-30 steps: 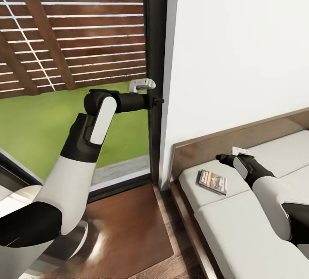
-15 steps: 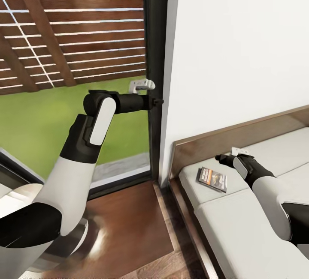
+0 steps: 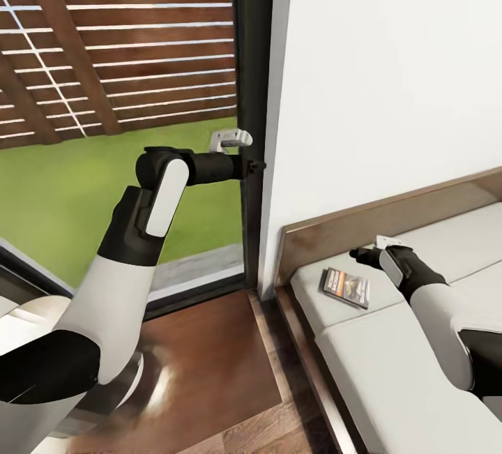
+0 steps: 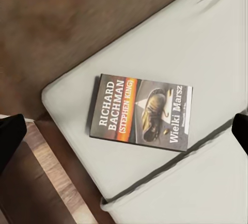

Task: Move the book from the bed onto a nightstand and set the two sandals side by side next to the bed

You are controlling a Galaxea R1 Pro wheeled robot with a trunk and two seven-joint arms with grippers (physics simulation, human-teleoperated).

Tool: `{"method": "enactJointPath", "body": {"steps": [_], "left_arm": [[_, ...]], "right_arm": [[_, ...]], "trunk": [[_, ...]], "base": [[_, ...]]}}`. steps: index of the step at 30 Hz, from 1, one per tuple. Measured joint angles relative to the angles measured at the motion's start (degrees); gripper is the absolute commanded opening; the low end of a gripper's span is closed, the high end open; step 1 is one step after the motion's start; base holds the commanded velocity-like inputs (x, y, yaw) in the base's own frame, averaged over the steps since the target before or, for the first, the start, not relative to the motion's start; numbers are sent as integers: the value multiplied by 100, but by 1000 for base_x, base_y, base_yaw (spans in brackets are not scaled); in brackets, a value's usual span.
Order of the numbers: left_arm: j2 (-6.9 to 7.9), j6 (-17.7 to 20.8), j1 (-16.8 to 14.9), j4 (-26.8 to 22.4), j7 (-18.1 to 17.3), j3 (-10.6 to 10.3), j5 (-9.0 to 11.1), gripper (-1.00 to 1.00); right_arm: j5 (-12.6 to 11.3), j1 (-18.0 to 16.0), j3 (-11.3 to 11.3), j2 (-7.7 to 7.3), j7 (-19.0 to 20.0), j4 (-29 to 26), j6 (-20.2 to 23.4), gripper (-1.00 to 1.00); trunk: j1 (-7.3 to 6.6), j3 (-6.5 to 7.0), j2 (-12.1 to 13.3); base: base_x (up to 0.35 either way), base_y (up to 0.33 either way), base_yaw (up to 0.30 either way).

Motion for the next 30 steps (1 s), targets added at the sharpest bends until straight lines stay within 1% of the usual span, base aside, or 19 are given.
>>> {"method": "enactJointPath", "body": {"steps": [8,22,24,26,30], "left_arm": [[0,0,-1,-5,-1,0,0,100],[-27,0,-3,-24,-8,-20,9,100],[-29,0,-2,-68,-8,-23,39,100],[-27,0,-2,-152,-9,-26,130,100],[-12,0,0,-200,-2,-26,176,100]], "right_arm": [[13,-1,-3,-7,-17,-414,365,100],[16,-32,-4,-7,-32,-489,416,100],[17,-55,-5,-7,-35,-488,417,100],[16,-101,2,-7,-30,-487,420,100],[14,-210,5,-7,-26,-487,426,100]], "trunk": [[0,-74,0],[0,-203,0],[0,-221,0],[0,-240,0],[0,-276,0]], "base": [[0,0,0],[0,0,0],[0,0,0],[0,0,0],[0,0,0]]}}
